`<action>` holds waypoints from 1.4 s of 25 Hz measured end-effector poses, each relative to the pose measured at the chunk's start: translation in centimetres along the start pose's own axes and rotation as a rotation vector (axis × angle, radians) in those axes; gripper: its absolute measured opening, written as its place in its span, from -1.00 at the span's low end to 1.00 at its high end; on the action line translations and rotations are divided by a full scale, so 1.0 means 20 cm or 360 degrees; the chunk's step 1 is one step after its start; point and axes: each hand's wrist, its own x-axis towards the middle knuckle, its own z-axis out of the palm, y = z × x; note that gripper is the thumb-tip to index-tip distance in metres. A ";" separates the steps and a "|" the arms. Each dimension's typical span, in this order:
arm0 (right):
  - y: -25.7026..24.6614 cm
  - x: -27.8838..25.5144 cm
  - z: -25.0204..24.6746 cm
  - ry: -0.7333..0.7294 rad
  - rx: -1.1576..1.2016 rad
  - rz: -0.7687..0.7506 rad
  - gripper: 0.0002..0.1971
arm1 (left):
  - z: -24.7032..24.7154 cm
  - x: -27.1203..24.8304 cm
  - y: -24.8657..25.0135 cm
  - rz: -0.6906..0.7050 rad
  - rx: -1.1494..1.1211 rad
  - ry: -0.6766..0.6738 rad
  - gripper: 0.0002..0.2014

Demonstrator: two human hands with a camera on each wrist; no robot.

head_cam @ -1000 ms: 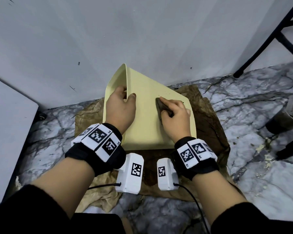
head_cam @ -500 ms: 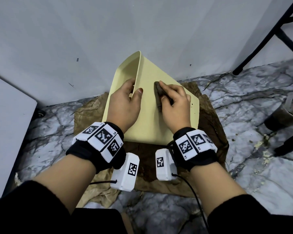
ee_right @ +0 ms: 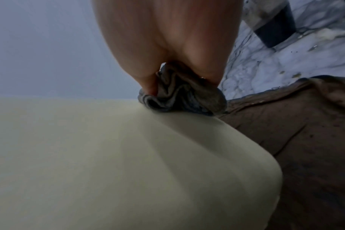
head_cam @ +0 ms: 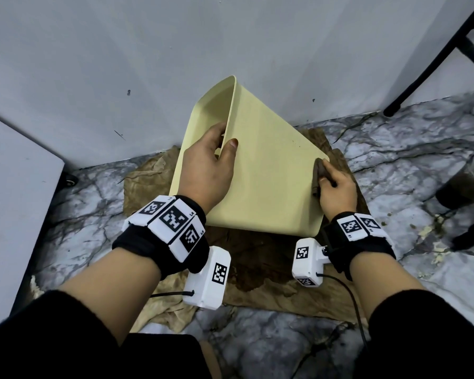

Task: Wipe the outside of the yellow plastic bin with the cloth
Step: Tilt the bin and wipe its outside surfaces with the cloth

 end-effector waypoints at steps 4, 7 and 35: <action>-0.09 -0.06 0.02 -0.0011 0.0051 0.0050 -0.59 | 0.01 0.01 0.01 -0.0007 0.0013 0.0016 -0.67; -0.29 -0.15 0.09 -0.0063 0.0104 -0.0217 -0.58 | 0.01 0.02 0.02 -0.0009 0.0027 0.0032 -0.69; -0.03 -0.16 0.07 0.0159 0.0089 -0.0113 -0.61 | -0.06 0.07 0.10 -0.0150 0.0144 -0.0241 -0.68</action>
